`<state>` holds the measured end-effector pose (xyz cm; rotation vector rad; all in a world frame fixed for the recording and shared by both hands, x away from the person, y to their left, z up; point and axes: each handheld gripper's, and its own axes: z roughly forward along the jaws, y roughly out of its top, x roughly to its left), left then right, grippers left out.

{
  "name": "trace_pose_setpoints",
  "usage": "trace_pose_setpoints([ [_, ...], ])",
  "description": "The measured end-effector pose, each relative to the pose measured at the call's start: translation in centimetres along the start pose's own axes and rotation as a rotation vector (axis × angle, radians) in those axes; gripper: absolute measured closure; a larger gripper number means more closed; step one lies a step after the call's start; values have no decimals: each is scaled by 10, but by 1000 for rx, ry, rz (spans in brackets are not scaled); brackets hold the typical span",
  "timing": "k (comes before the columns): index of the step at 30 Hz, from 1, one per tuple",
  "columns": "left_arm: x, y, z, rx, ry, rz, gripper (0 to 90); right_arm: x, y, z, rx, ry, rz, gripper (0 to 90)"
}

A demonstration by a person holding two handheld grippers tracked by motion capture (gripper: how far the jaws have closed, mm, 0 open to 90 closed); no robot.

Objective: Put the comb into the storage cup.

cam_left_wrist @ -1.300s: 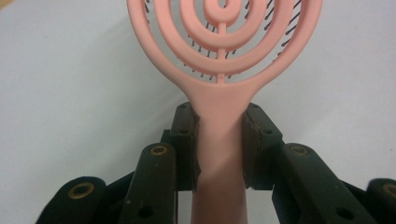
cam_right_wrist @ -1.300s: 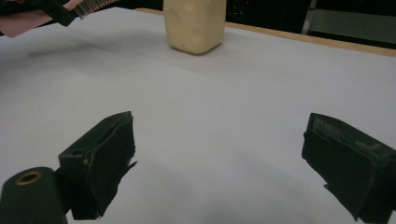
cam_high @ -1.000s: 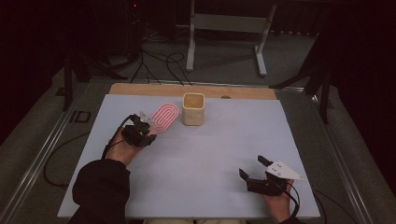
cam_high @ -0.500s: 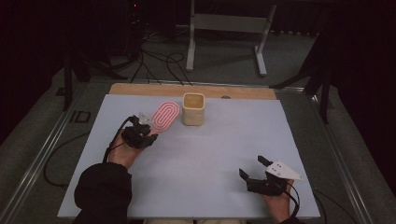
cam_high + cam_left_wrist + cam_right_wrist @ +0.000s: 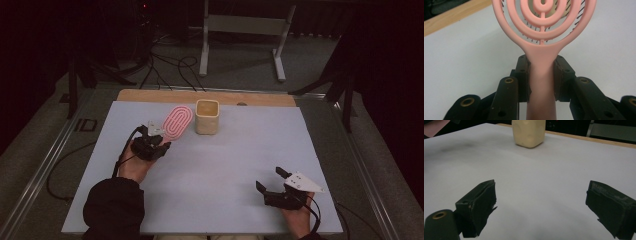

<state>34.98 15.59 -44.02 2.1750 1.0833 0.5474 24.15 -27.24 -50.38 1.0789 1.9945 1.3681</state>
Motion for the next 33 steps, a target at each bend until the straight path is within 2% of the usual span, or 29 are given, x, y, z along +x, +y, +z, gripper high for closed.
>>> trace_pose_setpoints([
  [15, -10, -1, 0, -55, -13, 19, 700, 0, 0, 0, 5, 1, 0, 92],
  [21, -14, -2, 0, -94, -13, 21, 700, 0, 0, 1, 7, 6, 5, 92],
  [33, -22, 1, 1, -118, -33, 48, 700, -3, 1, 2, 16, 11, 17, 92],
])
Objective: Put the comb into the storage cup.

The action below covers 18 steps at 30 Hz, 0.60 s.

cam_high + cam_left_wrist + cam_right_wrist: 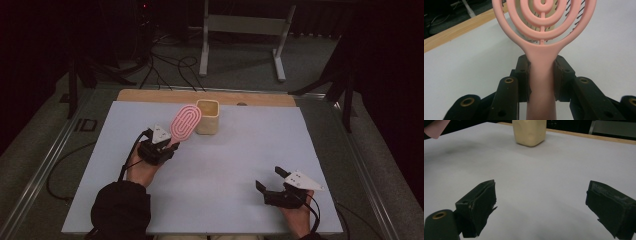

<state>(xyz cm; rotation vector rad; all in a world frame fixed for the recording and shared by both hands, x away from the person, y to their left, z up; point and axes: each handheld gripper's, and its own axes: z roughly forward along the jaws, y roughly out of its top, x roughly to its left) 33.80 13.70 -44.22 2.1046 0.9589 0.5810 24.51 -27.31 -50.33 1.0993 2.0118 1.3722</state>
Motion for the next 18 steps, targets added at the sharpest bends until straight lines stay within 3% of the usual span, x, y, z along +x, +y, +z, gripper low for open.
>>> trace_pose_setpoints([
  [9, -6, 4, 5, 0, -10, 25, 699, -2, 5, 3, 11, 16, 27, 92],
  [18, -14, 8, 9, -6, -21, 42, 699, -1, 21, 6, 33, 24, -5, 89],
])
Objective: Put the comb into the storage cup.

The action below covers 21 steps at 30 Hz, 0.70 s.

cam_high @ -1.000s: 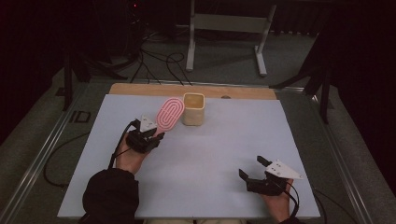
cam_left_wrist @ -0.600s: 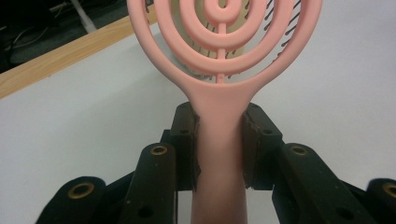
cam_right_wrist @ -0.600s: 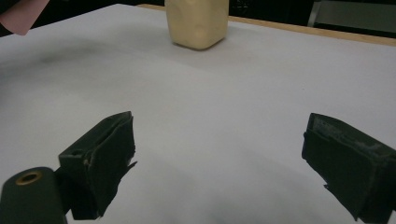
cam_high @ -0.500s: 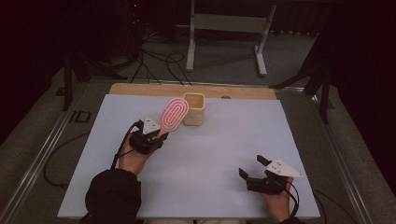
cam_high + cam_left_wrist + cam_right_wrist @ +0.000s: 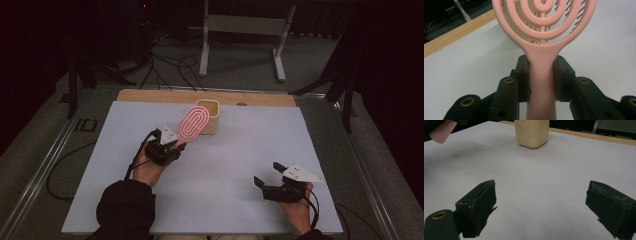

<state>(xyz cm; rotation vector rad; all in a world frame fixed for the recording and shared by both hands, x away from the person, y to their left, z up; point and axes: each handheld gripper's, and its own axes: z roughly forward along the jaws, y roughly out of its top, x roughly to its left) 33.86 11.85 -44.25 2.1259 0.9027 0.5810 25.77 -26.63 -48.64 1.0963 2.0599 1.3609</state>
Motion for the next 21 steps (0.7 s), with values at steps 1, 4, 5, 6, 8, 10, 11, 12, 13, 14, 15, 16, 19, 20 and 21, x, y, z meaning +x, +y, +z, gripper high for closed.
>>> trace_pose_setpoints([
  [1, -1, 1, 0, 1, -2, 11, 700, 0, 4, 2, 6, 4, -2, 89],
  [4, -3, 2, 1, -1, 1, 17, 700, 1, 8, 4, 15, 9, 2, 85],
  [5, -4, 3, 1, -4, 0, 20, 699, 1, 11, 6, 23, 6, 3, 79],
  [6, -4, 3, 1, -4, 0, 20, 699, 1, 12, 8, 25, 3, 1, 78],
  [8, -5, 5, 1, -10, 1, 23, 699, 2, 14, 9, 28, 2, -1, 76],
  [10, -7, 7, 1, -14, -2, 31, 700, 3, 20, 12, 29, 2, -6, 75],
  [11, -8, 8, 1, -17, -2, 36, 700, 3, 21, 12, 28, 4, -4, 75],
  [12, -9, 9, 1, -17, -3, 41, 700, 4, 24, 13, 27, 8, -3, 75],
  [13, -10, 9, 1, -17, -5, 42, 700, 3, 26, 13, 26, 10, -5, 74],
  [14, -10, 9, 1, -17, -5, 42, 699, 3, 26, 13, 26, 10, -5, 74],
  [15, -12, 10, 2, -23, -7, 47, 699, 4, 28, 14, 24, 14, 0, 74],
  [16, -13, 11, 3, -21, -8, 51, 700, 4, 33, 16, 24, 12, -4, 74],
  [19, -15, 13, 3, -26, -9, 57, 700, 3, 40, 19, 24, 19, -3, 75],
  [20, -16, 13, 4, -28, -10, 59, 700, 3, 42, 20, 24, 22, -2, 75],
  [21, -16, 14, 4, -29, -11, 61, 699, 3, 44, 21, 26, 27, 3, 75],
])
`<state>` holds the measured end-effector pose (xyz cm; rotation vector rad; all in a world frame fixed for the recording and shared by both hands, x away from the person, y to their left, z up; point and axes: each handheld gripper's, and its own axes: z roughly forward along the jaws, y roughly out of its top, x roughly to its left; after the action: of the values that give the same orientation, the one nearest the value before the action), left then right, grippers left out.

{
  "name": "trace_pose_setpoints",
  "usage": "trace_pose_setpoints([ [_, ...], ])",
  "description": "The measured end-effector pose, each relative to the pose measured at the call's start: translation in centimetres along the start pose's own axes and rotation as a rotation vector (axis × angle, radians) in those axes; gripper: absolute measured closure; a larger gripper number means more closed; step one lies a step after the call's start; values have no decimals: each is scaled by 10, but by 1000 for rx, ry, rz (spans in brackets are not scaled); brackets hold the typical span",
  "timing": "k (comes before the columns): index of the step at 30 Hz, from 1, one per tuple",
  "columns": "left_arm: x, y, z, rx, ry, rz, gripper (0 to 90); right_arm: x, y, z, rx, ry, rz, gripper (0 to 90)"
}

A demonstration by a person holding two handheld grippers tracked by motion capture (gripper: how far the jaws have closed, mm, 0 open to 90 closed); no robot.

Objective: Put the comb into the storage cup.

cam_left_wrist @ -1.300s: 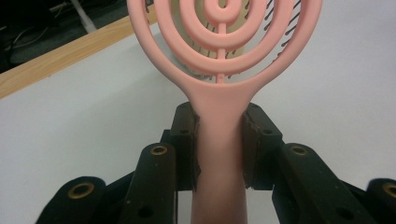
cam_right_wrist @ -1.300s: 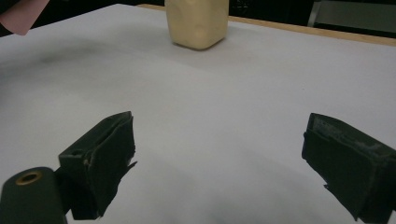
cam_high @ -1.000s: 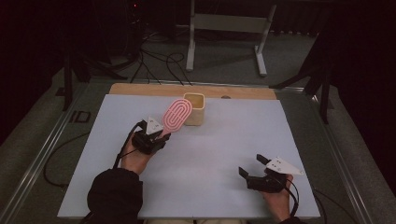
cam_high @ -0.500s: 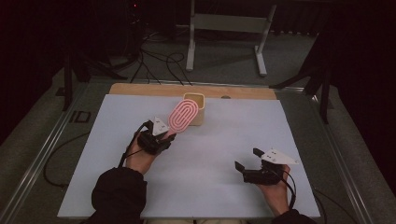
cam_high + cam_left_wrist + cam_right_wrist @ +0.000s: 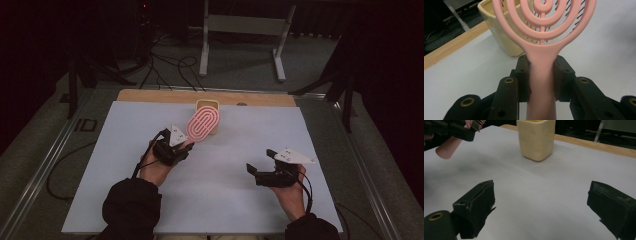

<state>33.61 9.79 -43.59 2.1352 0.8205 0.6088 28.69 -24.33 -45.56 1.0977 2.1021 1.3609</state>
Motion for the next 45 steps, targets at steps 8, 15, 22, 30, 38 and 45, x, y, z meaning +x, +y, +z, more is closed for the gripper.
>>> trace_pose_setpoints([
  [8, -7, 4, 3, -6, -8, 17, 699, 3, 14, 6, 6, -1, -22, 75],
  [15, -11, 7, 4, -17, -11, 28, 699, 5, 26, 11, 5, 12, -18, 75],
  [22, -17, 10, 7, -24, -15, 42, 699, 7, 37, 19, 0, 39, -9, 72],
  [30, -24, 14, 10, -28, -16, 69, 700, 11, 51, 26, -9, 64, -8, 71],
  [38, -30, 15, 12, -35, -14, 87, 699, 12, 59, 34, -25, 89, 16, 71],
  [45, -36, 16, 14, -41, -25, 102, 700, 9, 62, 39, -50, 128, 80, 71],
])
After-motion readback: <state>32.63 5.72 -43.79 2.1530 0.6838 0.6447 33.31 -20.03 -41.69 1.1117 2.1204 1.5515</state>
